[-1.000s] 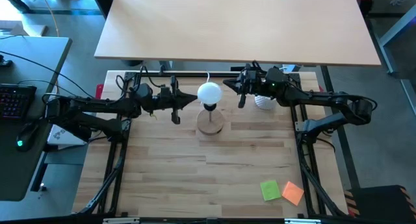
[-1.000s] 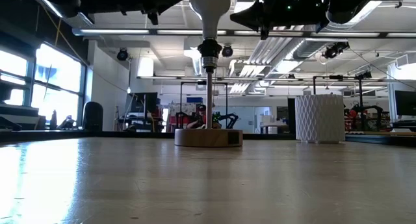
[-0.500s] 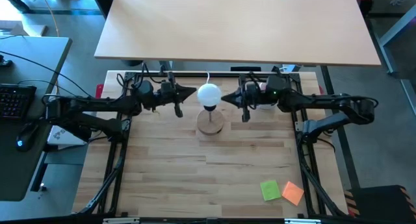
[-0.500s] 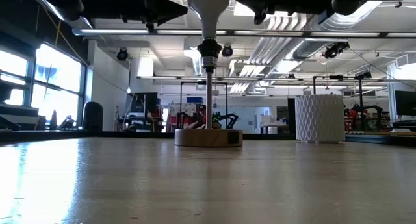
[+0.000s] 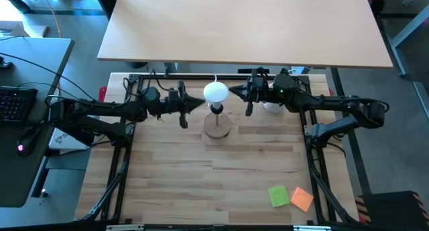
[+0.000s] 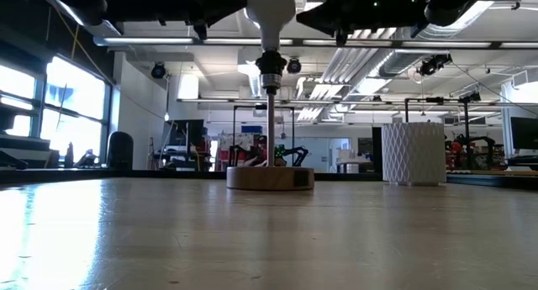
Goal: Screw lightbulb
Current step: Insert the lightbulb into the lamp
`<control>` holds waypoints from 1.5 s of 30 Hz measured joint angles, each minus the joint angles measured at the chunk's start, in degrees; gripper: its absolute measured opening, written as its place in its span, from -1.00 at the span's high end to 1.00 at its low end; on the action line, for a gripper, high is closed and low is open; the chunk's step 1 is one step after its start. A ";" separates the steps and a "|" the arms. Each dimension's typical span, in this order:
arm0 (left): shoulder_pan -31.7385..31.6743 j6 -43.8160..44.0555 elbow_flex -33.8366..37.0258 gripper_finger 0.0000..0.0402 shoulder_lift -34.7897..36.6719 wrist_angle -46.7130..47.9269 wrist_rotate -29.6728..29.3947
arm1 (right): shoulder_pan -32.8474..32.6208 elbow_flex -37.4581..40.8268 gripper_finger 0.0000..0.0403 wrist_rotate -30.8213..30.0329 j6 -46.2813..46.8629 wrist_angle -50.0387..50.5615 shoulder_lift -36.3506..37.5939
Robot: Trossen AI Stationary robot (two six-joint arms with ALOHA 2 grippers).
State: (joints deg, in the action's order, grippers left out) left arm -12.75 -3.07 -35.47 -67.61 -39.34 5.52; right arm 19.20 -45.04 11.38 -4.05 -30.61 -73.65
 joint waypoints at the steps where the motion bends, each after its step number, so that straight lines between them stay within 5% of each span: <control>1: 0.60 -0.14 0.06 1.00 -0.06 0.28 -0.08 | 0.41 0.00 1.00 0.20 0.44 0.22 0.00; 24: 5.13 -2.16 0.05 1.00 1.08 1.44 -5.09 | 3.08 0.00 1.00 1.69 2.02 -1.26 -0.18; 36: 6.34 -7.04 -0.01 1.00 7.75 14.22 -23.86 | 5.67 -0.61 1.00 11.51 5.76 -10.47 -3.81; 45: 2.21 -6.58 -0.01 1.00 5.69 8.69 -18.86 | 2.77 -10.29 1.00 11.12 2.73 -3.65 -8.17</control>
State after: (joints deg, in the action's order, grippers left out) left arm -10.55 -9.65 -35.48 -61.92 -30.65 -13.34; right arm 21.97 -55.33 22.50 -1.32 -34.26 -81.82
